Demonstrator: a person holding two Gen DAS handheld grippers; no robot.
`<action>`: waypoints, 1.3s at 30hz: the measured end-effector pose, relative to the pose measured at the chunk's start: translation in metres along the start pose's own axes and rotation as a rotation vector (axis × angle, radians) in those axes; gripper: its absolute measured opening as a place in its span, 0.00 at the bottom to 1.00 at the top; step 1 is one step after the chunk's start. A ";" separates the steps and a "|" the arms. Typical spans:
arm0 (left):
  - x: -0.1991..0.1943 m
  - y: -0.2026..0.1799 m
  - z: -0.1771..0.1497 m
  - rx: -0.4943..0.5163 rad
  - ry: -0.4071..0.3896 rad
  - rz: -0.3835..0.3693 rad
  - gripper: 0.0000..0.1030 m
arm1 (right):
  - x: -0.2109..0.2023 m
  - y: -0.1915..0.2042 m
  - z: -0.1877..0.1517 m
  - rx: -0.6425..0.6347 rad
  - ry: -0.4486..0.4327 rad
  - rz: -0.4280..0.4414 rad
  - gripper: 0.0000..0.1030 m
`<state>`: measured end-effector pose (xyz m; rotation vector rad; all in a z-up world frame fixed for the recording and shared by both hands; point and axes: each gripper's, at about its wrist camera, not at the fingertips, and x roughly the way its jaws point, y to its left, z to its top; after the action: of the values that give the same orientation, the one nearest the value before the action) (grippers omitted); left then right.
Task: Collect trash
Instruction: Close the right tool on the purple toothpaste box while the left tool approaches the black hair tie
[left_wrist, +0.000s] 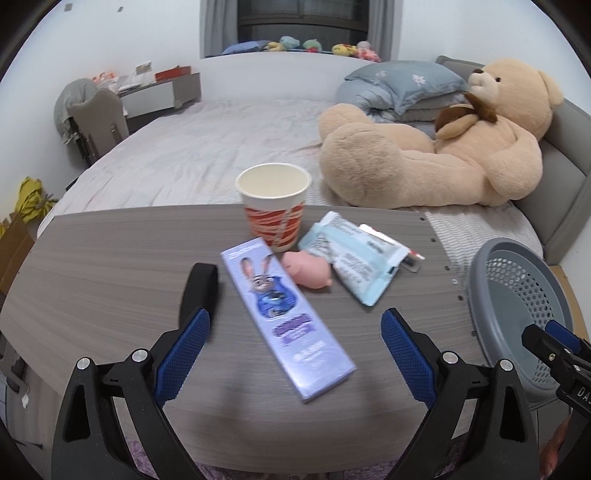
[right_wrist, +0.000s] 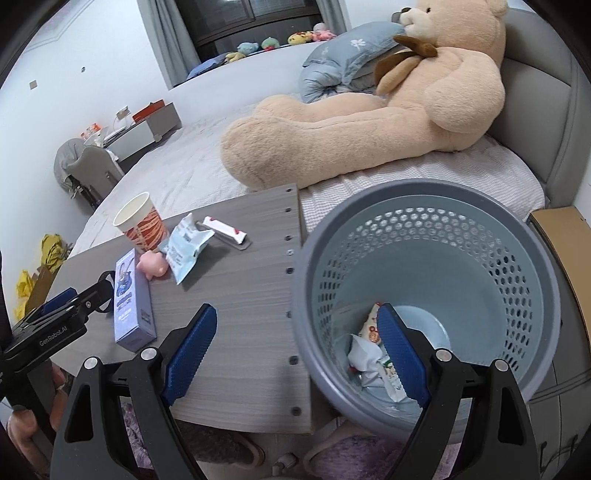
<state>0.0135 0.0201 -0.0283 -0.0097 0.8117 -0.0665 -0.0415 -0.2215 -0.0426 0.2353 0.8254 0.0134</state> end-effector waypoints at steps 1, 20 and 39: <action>0.001 0.006 -0.001 -0.010 0.005 0.010 0.90 | 0.001 0.004 0.000 -0.006 0.003 0.007 0.82; 0.002 0.098 -0.013 -0.106 0.033 0.138 0.90 | 0.053 0.114 0.007 -0.176 0.092 0.166 0.82; 0.009 0.166 -0.026 -0.202 0.043 0.200 0.90 | 0.121 0.200 -0.001 -0.345 0.180 0.107 0.82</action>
<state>0.0100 0.1857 -0.0585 -0.1180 0.8563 0.2050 0.0564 -0.0143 -0.0885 -0.0487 0.9739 0.2785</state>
